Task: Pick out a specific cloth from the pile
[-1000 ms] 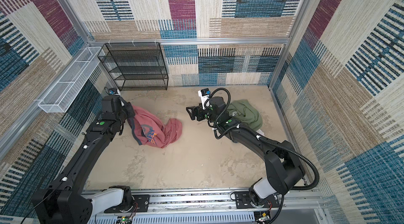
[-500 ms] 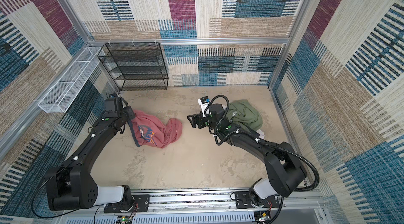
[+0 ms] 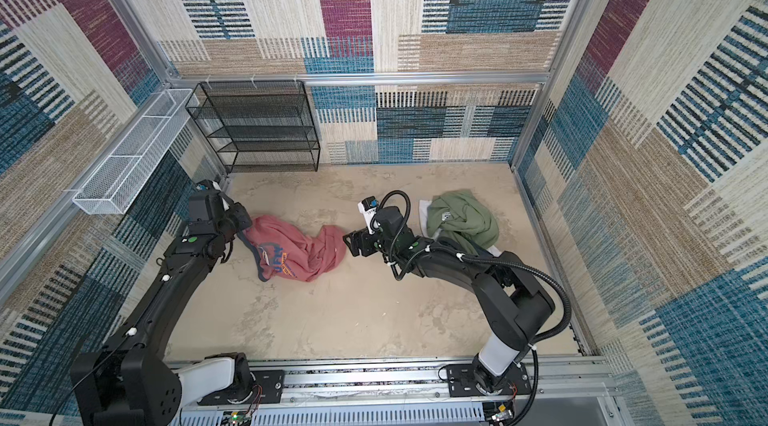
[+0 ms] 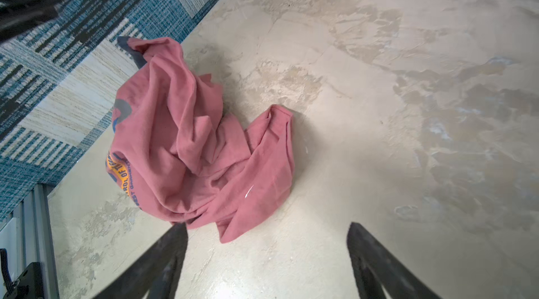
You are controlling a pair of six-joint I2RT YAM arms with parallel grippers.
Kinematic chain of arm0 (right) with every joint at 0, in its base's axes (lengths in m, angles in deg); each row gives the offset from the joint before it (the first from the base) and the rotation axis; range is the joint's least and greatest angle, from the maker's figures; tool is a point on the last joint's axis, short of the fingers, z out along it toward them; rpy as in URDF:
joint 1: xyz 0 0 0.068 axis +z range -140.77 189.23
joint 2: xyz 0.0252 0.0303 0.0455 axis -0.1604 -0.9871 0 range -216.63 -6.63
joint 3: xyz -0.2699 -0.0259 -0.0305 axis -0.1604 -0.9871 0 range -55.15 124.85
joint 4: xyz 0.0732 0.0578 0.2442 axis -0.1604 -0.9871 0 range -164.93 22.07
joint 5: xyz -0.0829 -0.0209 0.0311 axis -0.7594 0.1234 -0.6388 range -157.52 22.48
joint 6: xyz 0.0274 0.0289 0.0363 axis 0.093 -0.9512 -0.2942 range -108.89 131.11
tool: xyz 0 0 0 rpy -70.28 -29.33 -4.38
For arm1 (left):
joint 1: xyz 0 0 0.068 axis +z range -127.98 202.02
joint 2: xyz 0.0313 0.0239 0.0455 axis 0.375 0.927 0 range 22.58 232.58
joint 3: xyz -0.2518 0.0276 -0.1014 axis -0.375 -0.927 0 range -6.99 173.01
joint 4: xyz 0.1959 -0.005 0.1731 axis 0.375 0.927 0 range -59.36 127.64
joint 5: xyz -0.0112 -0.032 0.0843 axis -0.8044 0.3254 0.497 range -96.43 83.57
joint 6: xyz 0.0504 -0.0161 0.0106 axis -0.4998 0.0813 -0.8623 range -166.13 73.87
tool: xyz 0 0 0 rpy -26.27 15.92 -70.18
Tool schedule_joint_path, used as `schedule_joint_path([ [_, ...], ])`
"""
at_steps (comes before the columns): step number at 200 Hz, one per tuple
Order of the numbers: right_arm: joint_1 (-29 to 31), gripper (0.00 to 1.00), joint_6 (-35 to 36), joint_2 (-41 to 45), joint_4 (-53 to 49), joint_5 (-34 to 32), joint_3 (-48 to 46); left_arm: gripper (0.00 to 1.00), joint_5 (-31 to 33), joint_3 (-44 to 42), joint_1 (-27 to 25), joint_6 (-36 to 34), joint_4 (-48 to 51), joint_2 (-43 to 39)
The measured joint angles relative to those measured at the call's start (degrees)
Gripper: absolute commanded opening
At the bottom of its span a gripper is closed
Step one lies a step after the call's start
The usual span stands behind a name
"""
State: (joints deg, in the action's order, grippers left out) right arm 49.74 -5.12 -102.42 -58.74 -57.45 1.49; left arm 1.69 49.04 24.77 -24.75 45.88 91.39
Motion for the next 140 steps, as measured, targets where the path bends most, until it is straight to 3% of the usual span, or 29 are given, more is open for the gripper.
schedule_joint_path([
  [83, 4.15, 0.85, -0.24, -10.86, -0.15, -0.28, 6.95, 0.45, -7.10, -3.80, -0.90, 2.60, 1.64, -5.92],
  [140, 5.29, 0.82, -1.51, -15.10, -0.44, -5.22, 8.24, 0.45, -11.47, -4.98, -2.91, 2.62, 2.99, -8.92],
])
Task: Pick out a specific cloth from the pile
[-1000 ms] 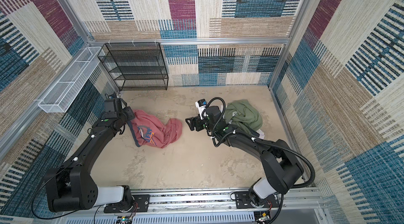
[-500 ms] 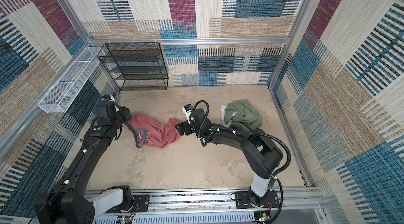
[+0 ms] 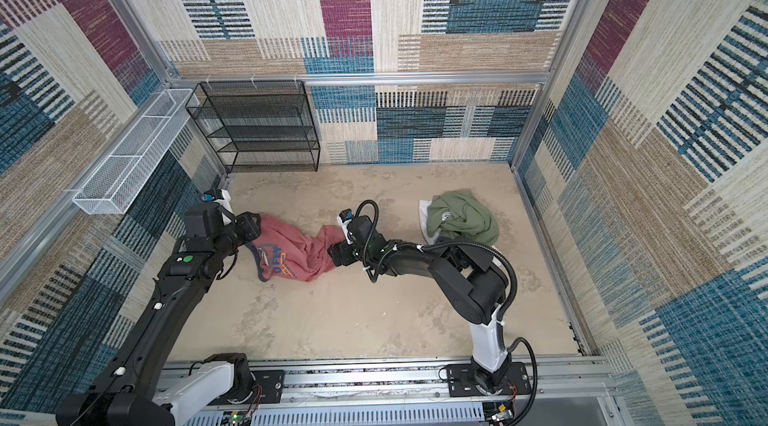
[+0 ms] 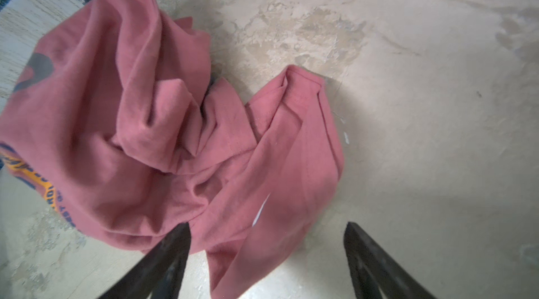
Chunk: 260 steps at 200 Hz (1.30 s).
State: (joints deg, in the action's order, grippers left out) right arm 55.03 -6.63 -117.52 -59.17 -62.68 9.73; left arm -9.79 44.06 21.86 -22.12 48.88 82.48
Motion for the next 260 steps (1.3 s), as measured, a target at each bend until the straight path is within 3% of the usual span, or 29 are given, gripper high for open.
schedule_joint_path([
  [24, 0.00, 0.68, -0.33, -1.36, 0.00, -1.46, 0.46, 0.45, -0.22, -0.28, -0.35, -0.02, 0.35, -0.63],
  [50, 0.00, 0.60, -0.83, -2.62, 0.00, -2.29, 1.38, 0.45, -0.24, -0.37, -0.63, -0.02, 0.85, -0.68],
  [85, 0.20, 0.57, -0.85, -3.48, 0.13, -2.29, 2.14, 0.45, -0.22, -0.46, -0.72, -0.02, 0.90, -0.63],
  [135, 0.37, 0.63, -1.07, -3.93, 0.26, -2.32, 2.54, 0.45, -0.63, -0.24, -1.75, -0.02, 1.20, -0.07],
  [173, 0.37, 0.68, -1.07, -2.62, 0.22, -2.45, 2.10, 0.44, -1.51, 0.26, -5.35, -0.31, 1.97, 1.70],
  [219, 0.35, 0.73, -1.07, 1.68, 0.28, -2.78, -0.11, 0.44, -2.56, 0.72, -16.20, -0.20, 1.33, 8.94],
  [260, -1.95, 0.75, -1.03, 9.11, 0.39, -4.11, -5.77, 0.44, -4.50, 0.15, -22.86, 1.53, -1.75, 17.88],
])
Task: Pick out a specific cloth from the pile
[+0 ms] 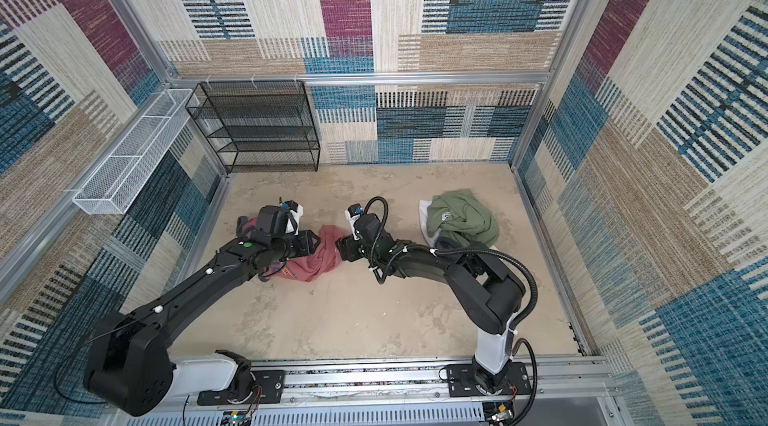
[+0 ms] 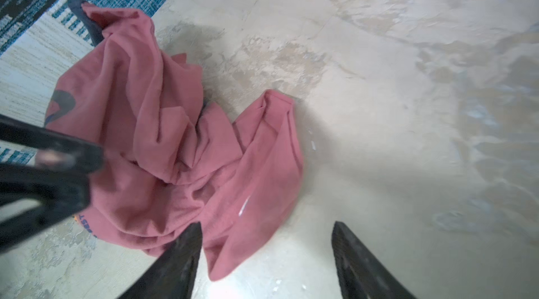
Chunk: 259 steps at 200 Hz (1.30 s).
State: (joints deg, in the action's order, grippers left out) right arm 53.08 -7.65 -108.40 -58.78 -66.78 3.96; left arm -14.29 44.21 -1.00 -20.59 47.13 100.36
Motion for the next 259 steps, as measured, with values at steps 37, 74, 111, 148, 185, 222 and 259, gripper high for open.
schedule_joint_path([
  [37, -4.52, 0.76, -0.70, 7.76, -0.09, -1.18, -7.23, 0.44, -0.46, 2.78, -4.04, 0.85, -2.89, 7.56],
  [74, -6.05, 0.76, -0.87, 11.89, 0.04, -1.33, -10.49, 0.45, -0.09, 5.95, -6.25, 1.40, -4.61, 15.37],
  [111, -6.38, 0.76, -0.87, 13.42, -0.02, -1.44, -11.30, 0.40, 1.88, 7.58, -6.47, 1.75, -4.96, 20.39],
  [148, -6.43, 0.76, -0.57, 15.04, -0.02, -2.93, -11.50, 0.35, 3.56, 8.92, -6.75, 1.79, -5.64, 23.43],
  [185, -6.45, 0.77, 0.48, 16.57, 0.00, -3.91, -12.11, 0.04, 5.22, 10.56, -6.86, 1.81, -5.92, 26.10],
  [222, -6.67, 0.77, 0.90, 16.72, -0.02, -4.39, -12.24, 0.00, 6.10, 11.26, -6.86, 1.73, -5.51, 27.19],
  [259, -6.82, 0.78, 1.07, 16.72, -0.20, -4.90, -12.13, 0.00, 6.19, 11.26, -7.04, 1.68, -5.14, 24.00],
])
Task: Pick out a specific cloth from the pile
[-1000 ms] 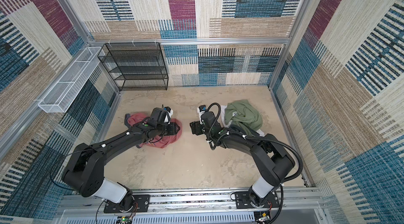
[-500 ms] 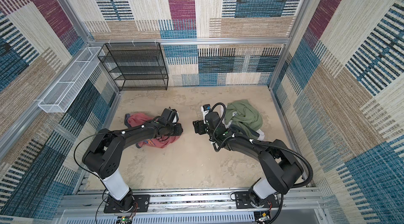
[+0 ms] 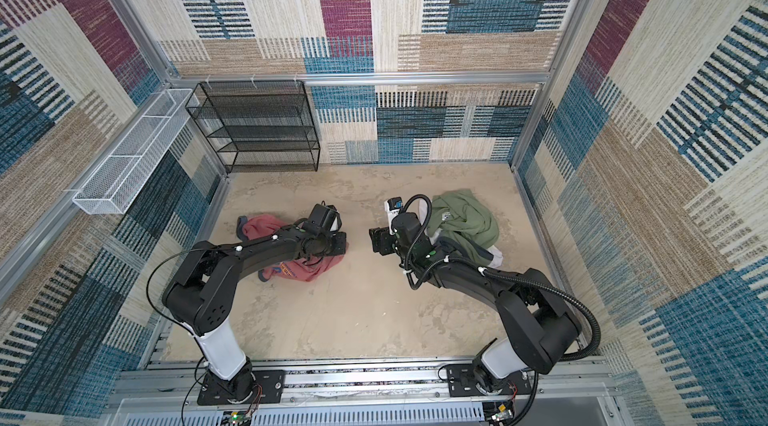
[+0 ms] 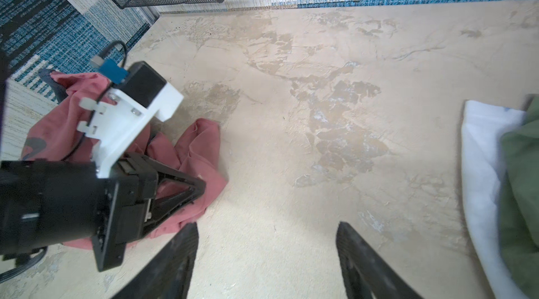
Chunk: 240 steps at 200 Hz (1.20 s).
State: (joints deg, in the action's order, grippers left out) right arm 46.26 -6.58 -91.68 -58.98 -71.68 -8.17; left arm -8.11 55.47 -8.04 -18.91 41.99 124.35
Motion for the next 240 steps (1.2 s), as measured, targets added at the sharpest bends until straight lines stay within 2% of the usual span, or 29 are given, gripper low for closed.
schedule_joint_path([
  [62, -0.37, 0.78, 0.00, 1.16, 0.22, -0.15, -0.09, 0.00, 1.97, 0.42, -0.02, -0.44, 1.77, -13.31],
  [130, -0.42, 0.78, -0.02, 2.58, 0.22, 0.11, -0.28, 0.00, 9.03, 2.29, 2.25, -3.67, 7.61, -25.75],
  [160, -0.42, 0.78, -0.04, 3.10, 0.20, 0.13, -0.66, 0.00, 10.51, 1.53, 6.97, -4.74, 10.62, -30.34],
  [196, -0.42, 0.79, -0.04, 3.65, 0.22, 0.63, -1.03, 0.00, 10.08, -2.03, 17.53, -4.81, 12.33, -36.61],
  [240, -0.42, 0.79, -0.28, 2.56, 0.83, 1.77, -1.09, 0.00, 7.37, -4.92, 26.67, -4.74, 12.33, -37.99],
])
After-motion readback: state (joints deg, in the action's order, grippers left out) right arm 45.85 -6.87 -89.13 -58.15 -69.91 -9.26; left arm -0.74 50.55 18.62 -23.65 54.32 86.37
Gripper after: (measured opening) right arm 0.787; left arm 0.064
